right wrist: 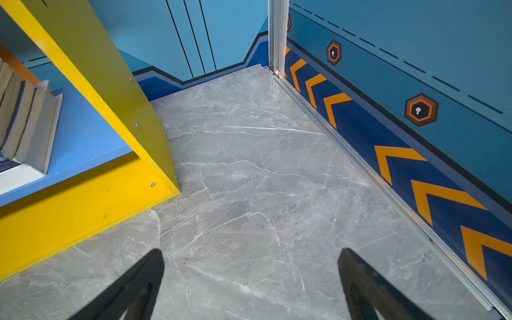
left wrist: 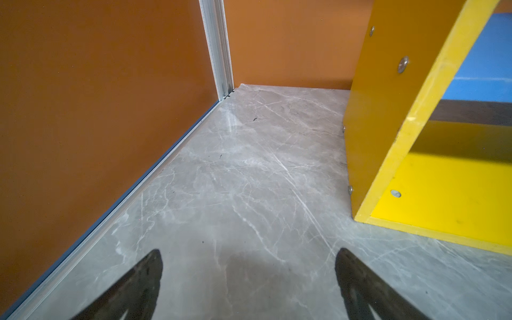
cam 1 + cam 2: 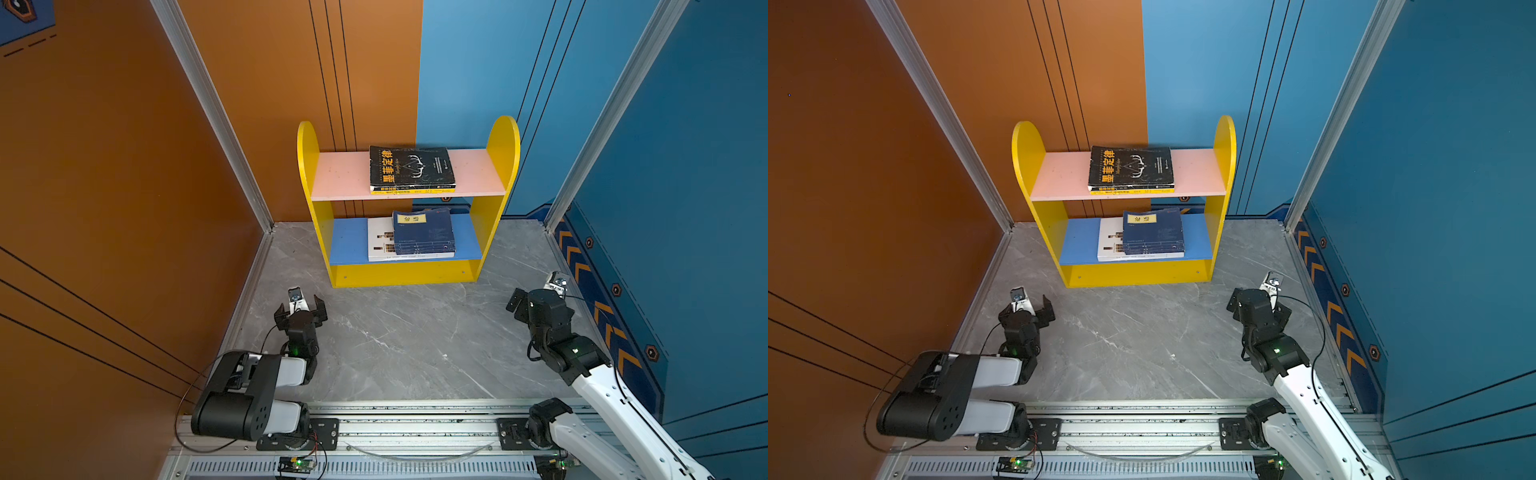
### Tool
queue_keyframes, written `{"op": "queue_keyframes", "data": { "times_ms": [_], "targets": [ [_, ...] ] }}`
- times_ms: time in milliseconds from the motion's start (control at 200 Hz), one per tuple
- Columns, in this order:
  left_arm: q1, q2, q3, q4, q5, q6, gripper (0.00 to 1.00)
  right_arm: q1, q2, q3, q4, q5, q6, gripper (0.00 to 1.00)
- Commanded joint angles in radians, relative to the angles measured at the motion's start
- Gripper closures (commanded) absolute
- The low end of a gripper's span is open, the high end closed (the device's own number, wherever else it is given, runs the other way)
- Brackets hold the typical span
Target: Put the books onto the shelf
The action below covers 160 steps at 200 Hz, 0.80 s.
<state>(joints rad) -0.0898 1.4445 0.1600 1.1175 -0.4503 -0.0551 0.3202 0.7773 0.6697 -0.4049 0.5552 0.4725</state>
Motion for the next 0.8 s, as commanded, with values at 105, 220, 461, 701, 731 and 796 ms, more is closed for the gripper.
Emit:
{"op": "queue_keyframes", "data": {
  "times_ms": [105,220,461,701,731,796],
  "targets": [
    [-0.005,0.175,0.04,0.231,0.087,0.076,0.02,-0.032,0.027,-0.016,-0.005,0.034,-0.003,0.0],
    [0.004,0.116,0.071,0.083,0.079,0.045,0.02,-0.059,0.06,-0.017,0.002,0.037,-0.009,0.0],
    [0.033,0.118,0.201,-0.161,0.133,0.028,0.02,-0.113,0.172,-0.046,0.148,0.049,-0.058,0.0],
    [0.033,0.118,0.2,-0.16,0.13,0.03,0.02,-0.158,0.328,-0.154,0.591,-0.007,-0.273,0.0],
    [0.033,0.117,0.2,-0.16,0.13,0.03,0.02,-0.167,0.353,-0.162,0.639,-0.037,-0.294,0.0],
    [0.033,0.118,0.202,-0.16,0.13,0.03,0.02,-0.191,0.407,-0.171,0.715,-0.122,-0.333,0.0]
  ]
}}
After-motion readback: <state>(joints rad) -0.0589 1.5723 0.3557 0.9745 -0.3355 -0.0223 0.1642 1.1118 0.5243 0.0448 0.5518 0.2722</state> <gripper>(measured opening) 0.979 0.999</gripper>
